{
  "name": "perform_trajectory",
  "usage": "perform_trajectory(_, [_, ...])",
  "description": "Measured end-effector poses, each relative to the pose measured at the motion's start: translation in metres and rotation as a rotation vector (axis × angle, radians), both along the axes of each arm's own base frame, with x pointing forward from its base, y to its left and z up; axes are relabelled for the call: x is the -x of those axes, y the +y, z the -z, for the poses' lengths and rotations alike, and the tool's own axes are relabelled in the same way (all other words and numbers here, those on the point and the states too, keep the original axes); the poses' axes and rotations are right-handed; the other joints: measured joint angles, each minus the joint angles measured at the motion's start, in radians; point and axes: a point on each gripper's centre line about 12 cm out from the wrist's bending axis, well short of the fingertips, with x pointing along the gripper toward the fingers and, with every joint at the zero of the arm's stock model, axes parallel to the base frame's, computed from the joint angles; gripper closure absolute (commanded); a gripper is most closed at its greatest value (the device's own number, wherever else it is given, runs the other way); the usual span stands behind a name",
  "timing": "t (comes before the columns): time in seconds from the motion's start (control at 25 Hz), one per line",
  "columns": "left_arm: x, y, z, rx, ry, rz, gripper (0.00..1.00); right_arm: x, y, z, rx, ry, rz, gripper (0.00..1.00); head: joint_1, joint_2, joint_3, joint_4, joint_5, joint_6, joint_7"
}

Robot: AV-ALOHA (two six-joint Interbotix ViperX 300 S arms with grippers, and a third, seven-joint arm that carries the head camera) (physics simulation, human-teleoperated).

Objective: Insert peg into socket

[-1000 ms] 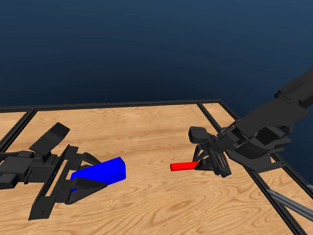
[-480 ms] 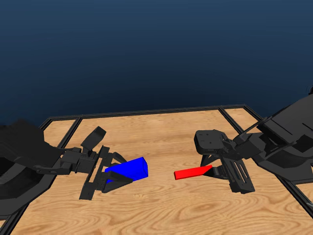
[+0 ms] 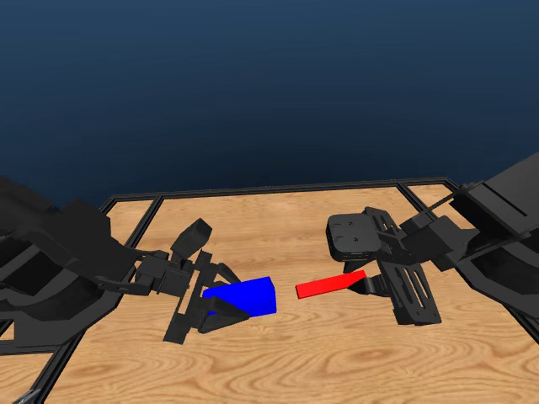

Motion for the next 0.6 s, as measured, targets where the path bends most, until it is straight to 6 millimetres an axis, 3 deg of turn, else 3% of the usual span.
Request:
perform_trajectory(0.32, [-0.004,-0.005,0.009,0.012,0.027,0.007,1.00,-0.028,0.002,0.001,-0.006,-0.003,-0.058,1.00,0.022,0.011,0.000,0.002,0.008,-0.013,-0.003])
perform_trajectory(0.6, [-0.002,-0.007,0.012,0.005,0.034,0.022,1.00,-0.057,0.004,0.027,-0.029,0.022,-0.114,1.00,0.037,0.040,-0.006,0.004,0.010,-0.019,-0.004])
